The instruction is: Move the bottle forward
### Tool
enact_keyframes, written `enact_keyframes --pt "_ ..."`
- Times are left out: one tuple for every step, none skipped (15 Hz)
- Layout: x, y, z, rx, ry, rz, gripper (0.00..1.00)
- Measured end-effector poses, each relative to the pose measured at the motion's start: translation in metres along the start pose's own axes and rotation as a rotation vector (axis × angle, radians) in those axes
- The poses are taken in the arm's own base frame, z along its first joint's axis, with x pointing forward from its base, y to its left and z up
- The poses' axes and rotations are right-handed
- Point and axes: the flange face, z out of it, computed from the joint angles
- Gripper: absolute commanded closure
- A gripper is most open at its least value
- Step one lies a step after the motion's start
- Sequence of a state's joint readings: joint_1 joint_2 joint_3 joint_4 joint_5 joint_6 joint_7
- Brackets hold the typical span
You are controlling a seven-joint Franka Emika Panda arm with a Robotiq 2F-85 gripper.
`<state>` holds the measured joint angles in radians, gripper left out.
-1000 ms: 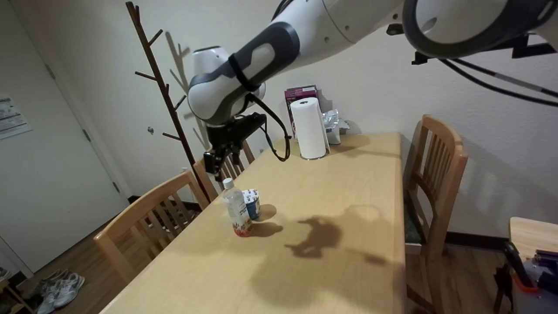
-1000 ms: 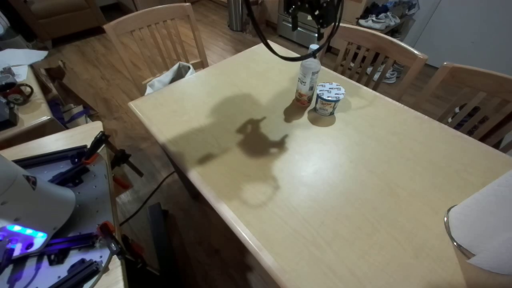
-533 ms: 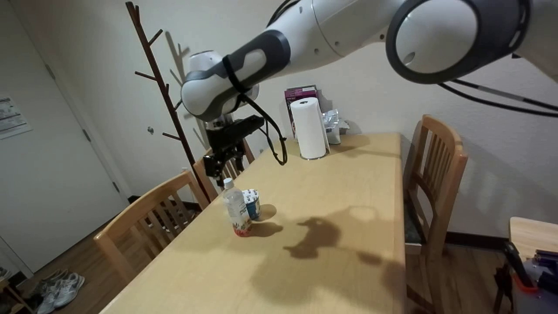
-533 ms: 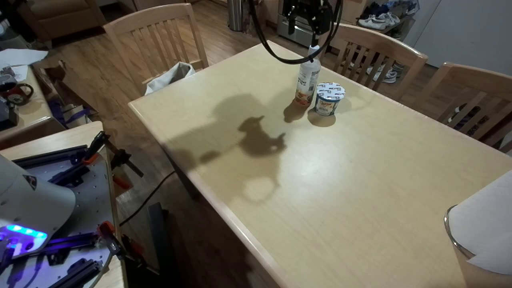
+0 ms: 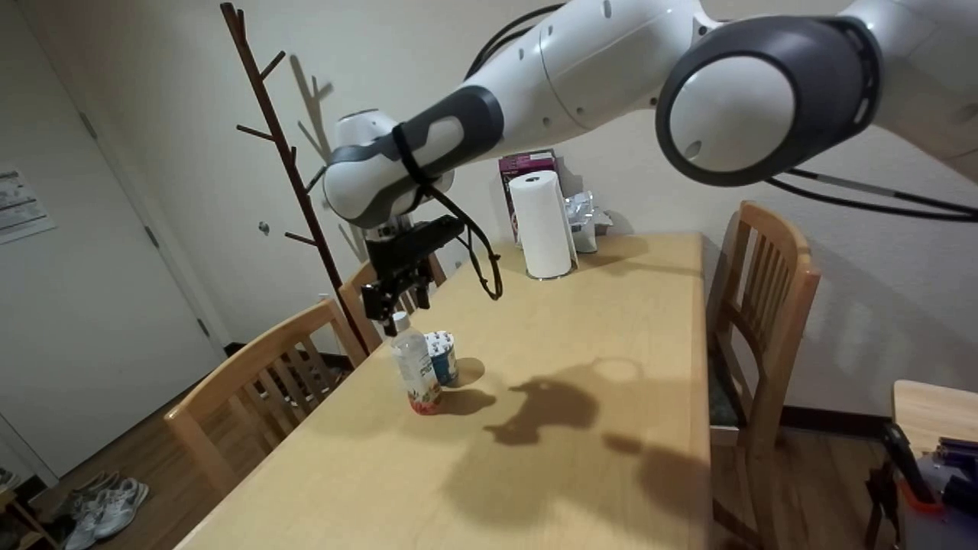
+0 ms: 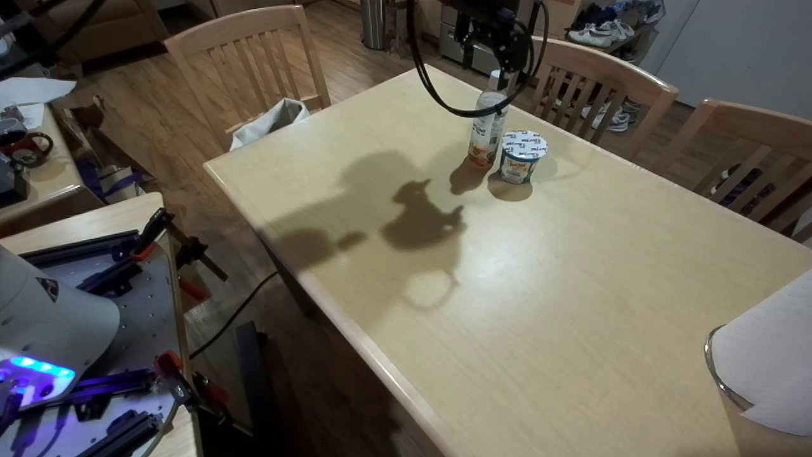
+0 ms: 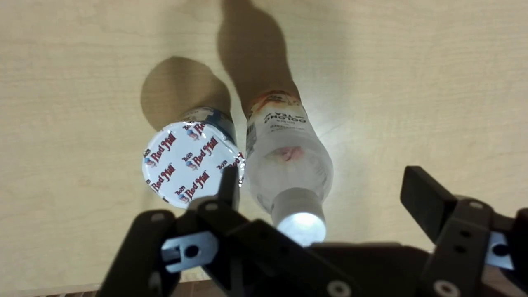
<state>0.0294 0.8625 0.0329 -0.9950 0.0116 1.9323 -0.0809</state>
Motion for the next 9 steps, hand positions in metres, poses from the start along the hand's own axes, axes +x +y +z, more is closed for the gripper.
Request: enact_keyframes --pt "0.0009 0.0 0.0012 0.0 0.002 -0.012 0.0" --pt "0.0017 -0.0001 0.0022 0.0 0.004 -0.023 0.0" --pt "0.0023 0.0 0.0033 0.0 0.004 -0.031 0.02" --pt "0.003 0.0002 0.0046 0.0 0.005 -0.035 0.08" --pt "0.0037 0.0006 0.0062 -0.001 0.005 -0.037 0.27" --pt "0.0043 0.001 0.0079 -0.003 0.005 -0.038 0.31" --pt "0.0049 0.0016 0.0094 -0.008 0.005 -0.039 0.39" --pt "0.0055 0.0022 0.0104 -0.012 0.005 -0.041 0.45" --pt "0.0062 0.0027 0.0111 -0.017 0.006 -0.043 0.52"
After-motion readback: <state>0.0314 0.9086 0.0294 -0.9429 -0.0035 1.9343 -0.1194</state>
